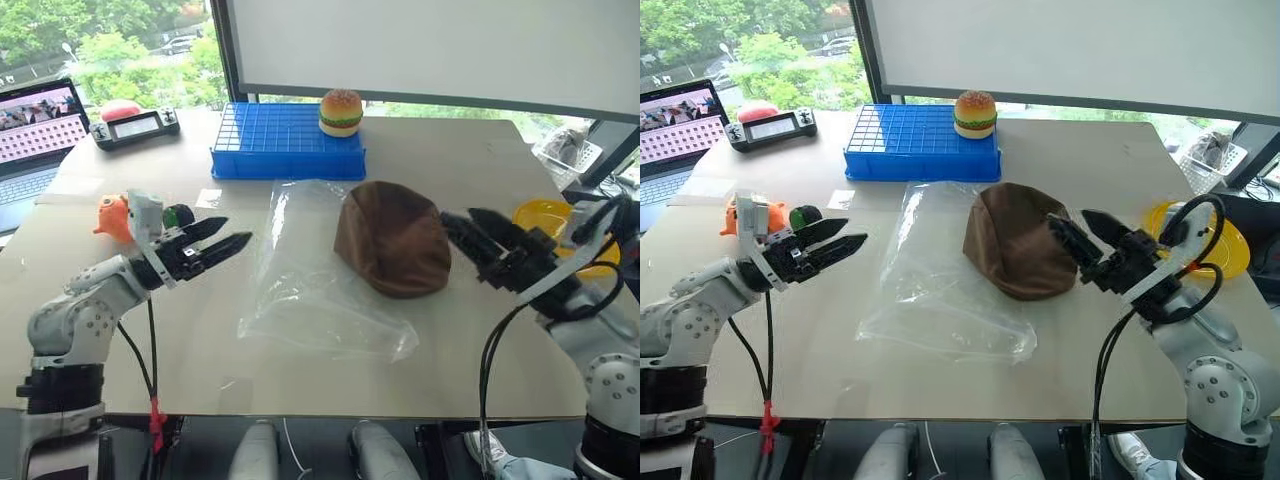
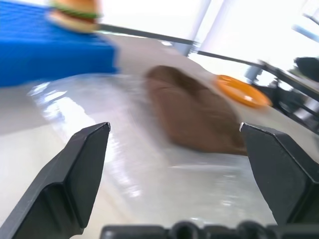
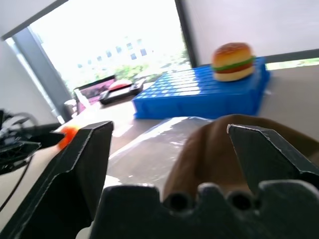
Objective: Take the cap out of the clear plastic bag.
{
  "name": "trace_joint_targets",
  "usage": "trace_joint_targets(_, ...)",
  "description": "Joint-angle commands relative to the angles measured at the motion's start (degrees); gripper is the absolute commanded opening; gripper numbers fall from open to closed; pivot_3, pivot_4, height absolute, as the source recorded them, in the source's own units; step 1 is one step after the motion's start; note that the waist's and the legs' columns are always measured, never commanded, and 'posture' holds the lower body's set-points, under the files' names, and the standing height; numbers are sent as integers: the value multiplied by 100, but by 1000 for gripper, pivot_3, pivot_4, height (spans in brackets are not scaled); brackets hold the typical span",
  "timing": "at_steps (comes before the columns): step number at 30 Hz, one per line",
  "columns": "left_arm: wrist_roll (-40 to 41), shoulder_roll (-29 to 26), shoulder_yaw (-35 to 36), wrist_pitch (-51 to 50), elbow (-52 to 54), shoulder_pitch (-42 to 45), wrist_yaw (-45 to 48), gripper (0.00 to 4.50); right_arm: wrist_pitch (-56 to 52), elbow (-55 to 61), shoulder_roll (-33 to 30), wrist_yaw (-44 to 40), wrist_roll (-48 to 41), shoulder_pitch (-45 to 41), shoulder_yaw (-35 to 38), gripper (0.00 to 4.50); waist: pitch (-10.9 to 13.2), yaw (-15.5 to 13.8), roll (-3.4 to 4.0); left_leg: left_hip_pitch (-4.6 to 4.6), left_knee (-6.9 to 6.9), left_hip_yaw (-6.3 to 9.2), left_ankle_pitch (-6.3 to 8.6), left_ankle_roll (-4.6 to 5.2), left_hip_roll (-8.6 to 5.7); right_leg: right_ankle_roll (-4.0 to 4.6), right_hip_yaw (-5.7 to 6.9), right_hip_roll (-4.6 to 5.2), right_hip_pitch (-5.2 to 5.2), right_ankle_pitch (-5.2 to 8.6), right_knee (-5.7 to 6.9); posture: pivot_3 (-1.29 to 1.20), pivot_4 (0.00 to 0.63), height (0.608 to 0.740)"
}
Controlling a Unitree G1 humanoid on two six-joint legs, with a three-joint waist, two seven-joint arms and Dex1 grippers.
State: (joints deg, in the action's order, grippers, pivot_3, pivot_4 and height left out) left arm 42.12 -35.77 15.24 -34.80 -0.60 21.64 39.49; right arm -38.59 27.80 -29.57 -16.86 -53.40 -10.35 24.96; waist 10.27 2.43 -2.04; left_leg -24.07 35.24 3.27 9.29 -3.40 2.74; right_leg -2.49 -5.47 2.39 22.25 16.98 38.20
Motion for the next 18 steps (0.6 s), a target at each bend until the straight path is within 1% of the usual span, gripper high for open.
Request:
trace_joint_targets(1,-798,500,269,889,-122,-155,-1121,4500,669,-283,27,697,1531,213,-283,4436,-1,-6,-1,-2,-1,-1,0,0,0,13,0,0,2,-8,-4,0,150,735)
trace_joint_targets(2,-915,723,341,1063,-163,-193,-1420,4500,823,-341,16,791,1924,340,-440,4436,0,-14,-2,-5,-4,-1,0,0,-1,20,-1,1,4,-11,-9,0,150,735)
trace_joint_targets(3,-1258,852,292,1273,-275,-234,-1779,4500,987,-403,86,896,2209,436,-512,4436,0,-17,-2,-7,-4,-3,0,-1,-2,20,-2,3,6,-11,-7,0,150,735)
trace_joint_targets(4,-1418,1053,321,1438,-393,-277,-2080,4500,1182,-488,168,1012,2512,565,-566,4436,-1,-22,-1,-15,-10,-3,0,-1,-2,22,-3,3,17,-13,-9,0,150,735)
trace_joint_targets(6,-1733,1327,375,1726,-609,-321,-2547,4500,1492,-661,292,1162,2942,749,-603,4436,-1,-36,-1,-13,-10,-3,0,-1,-3,22,-2,4,16,-13,-4,0,150,735)
trace_joint_targets(8,-1827,1465,418,1860,-669,-344,-2700,4500,1681,-744,346,1159,3211,855,-637,4436,-1,-35,-1,-12,-7,-4,0,-1,-4,22,-4,5,14,-14,-1,0,150,735)
trace_joint_targets(11,-1947,1601,425,1996,-775,-349,-2856,4500,1862,-872,497,1219,3356,905,-544,4436,-1,-14,-1,-7,-3,-5,-1,-2,-5,20,-5,6,10,-17,0,0,150,735)
trace_joint_targets(15,-2131,1685,293,2201,-877,-272,-2826,4500,2015,-1070,606,1251,3531,907,-475,4436,-2,-8,0,1,-6,-5,-1,-3,-5,20,-5,5,2,-17,0,0,150,735)
trace_joint_targets(18,-2108,1761,310,2238,-898,-229,-2793,4500,2044,-1114,645,1233,3663,931,-515,4436,-2,-10,0,-1,-7,-6,-1,-3,-6,20,-5,5,2,-17,-5,0,150,735)
